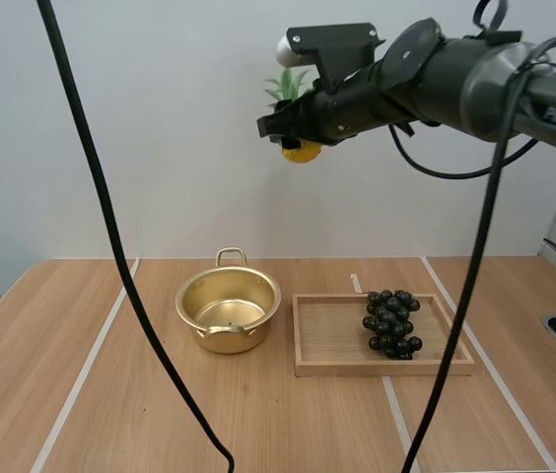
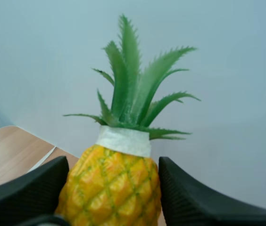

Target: Open the pot, put the pineapple inside, and close it

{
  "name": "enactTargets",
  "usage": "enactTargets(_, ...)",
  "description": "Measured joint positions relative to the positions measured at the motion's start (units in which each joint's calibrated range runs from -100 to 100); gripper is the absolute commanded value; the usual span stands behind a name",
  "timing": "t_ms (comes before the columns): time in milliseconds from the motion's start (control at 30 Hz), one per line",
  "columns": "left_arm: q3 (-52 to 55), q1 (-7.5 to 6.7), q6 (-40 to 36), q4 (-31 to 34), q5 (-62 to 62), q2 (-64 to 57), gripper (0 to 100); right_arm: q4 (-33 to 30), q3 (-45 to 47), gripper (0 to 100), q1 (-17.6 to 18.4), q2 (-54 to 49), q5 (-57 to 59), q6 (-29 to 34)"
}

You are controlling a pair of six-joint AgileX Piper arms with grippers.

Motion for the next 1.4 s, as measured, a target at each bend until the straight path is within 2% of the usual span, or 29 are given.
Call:
enactTargets(100,0.0,0.0,0.0,0.0,-0.4,-0.9,0,3.7,0.0,0,1.0,5.4,0.3,-3.0)
enactTargets(267,0.0,0.0,0.0,0.0,-0.5,-2.0,0,4.8,0.0,0,4.2,13.3,2.1,-6.2)
enactTargets(600,0.0,0.0,0.0,0.0,-0.4,-3.7,0,4.9,0.0,0,7.2,17.7,4.0,-7.9)
enactTargets(633,0.0,0.0,0.0,0.0,-0.4,-4.1,0,-2.0,0.0,0,11.9,21.0,6.5,-8.7)
enactTargets(667,0.0,0.0,0.0,0.0,-0.4,-4.1,0,-5.6,0.0,0,12.7,21.2,8.4,-7.8)
enactTargets(967,0.0,0.0,0.0,0.0,-0.4,-4.1,0,-23.4,0.0,0,13.0,21.2,13.2,-3.9)
enactTargets(1233,0.0,0.0,0.0,0.0,-0.4,-4.1,0,-30.1,0.0,0,13.0,24.5,16.2,-3.4)
enactTargets(1400,0.0,0.0,0.0,0.0,-0.4,-4.1,0,-31.8,0.0,0,13.0,28.1,17.7,-3.4)
